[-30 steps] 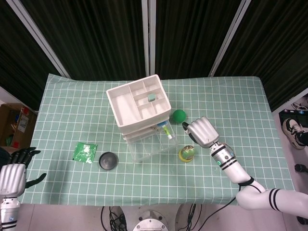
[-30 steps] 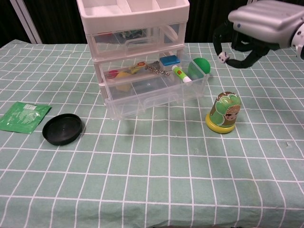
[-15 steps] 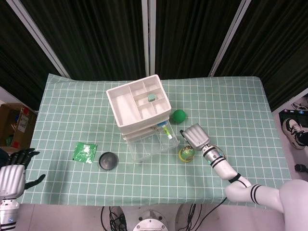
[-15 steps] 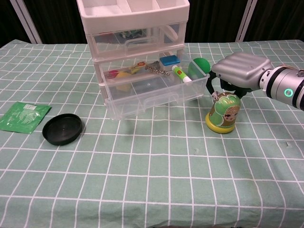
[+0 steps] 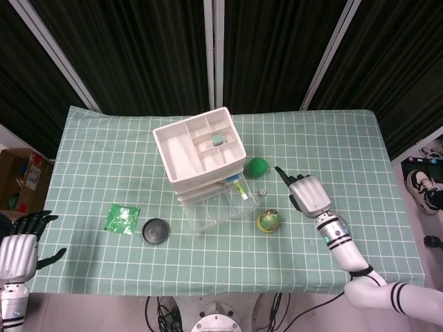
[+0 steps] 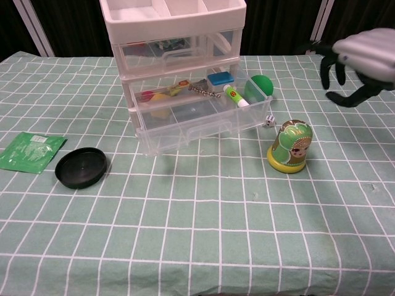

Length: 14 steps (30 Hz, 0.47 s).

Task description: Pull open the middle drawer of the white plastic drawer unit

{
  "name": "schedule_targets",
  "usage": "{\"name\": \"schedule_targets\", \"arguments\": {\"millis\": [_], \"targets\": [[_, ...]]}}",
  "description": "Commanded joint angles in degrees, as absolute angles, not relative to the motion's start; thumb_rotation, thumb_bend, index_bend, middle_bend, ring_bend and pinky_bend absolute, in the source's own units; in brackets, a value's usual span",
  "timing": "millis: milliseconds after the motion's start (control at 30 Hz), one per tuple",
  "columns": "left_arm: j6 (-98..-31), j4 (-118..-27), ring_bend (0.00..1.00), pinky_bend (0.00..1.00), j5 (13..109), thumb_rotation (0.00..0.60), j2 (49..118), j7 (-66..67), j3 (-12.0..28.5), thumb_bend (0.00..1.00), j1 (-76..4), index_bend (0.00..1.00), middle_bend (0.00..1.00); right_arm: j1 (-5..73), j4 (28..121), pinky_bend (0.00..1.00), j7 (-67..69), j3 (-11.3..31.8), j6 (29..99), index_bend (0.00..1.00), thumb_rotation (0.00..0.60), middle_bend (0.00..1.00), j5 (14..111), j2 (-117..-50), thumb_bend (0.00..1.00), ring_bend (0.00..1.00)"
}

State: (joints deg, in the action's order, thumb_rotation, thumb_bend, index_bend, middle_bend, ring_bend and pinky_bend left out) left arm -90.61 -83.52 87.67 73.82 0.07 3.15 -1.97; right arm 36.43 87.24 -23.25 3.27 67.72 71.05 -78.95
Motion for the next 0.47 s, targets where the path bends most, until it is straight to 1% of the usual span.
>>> {"name": "schedule_targets", "arguments": {"millis": [33,67,100,200,267,367,467], "targets": [[-90.5,-83.7,0.17,0.20,87.8,0.600,73.8,0.2,3.2,0.09,-2.2,0.28,0.22,28.5,92.6,0.40,-15.9,2.1,78.0,0.00,0.600,0.30,76.2,-72.4,0.30,0.25],[-90.5,-83.8,0.17,0.20,87.9,0.600,73.8,0.3,3.2,0.09,-2.3,0.28,0.22,27.0,93.0,0.33,-14.5,1.7,80.0,0.00,0.600,0.26,77.1,-71.6,0.25,0.19],[-90.5,-83.9,0.17,0.20,87.9,0.600,73.8,0.4,3.3,0.09,-2.4,0.28,0.22,25.6,93.2,0.28,-13.2,1.3,81.8,0.00,0.600,0.23,77.9,-70.9,0.21,0.14],[-90.3,-84.5,0.17,0.20,88.1,0.600,73.7,0.7,3.3,0.09,-2.6,0.28,0.22,20.7,93.6,0.17,-8.4,0.0,87.2,0.00,0.600,0.16,80.1,-69.1,0.17,0.05],[-90.2,-84.9,0.17,0.20,88.3,0.600,73.6,1.1,3.3,0.09,-2.8,0.28,0.22,17.8,93.7,0.14,-5.0,-1.3,89.7,0.00,0.600,0.14,81.4,-68.0,0.16,0.03],[-89.9,-85.6,0.17,0.20,88.4,0.600,73.5,1.6,3.3,0.09,-3.1,0.28,0.22,14.4,93.6,0.11,-1.4,-3.1,91.6,0.00,0.600,0.13,83.0,-66.6,0.16,0.02],[-89.5,-86.0,0.17,0.20,88.4,0.600,73.5,2.2,3.4,0.09,-3.5,0.28,0.22,12.2,93.2,0.11,0.4,-4.0,92.5,0.00,0.600,0.13,83.9,-66.1,0.17,0.02]]}}
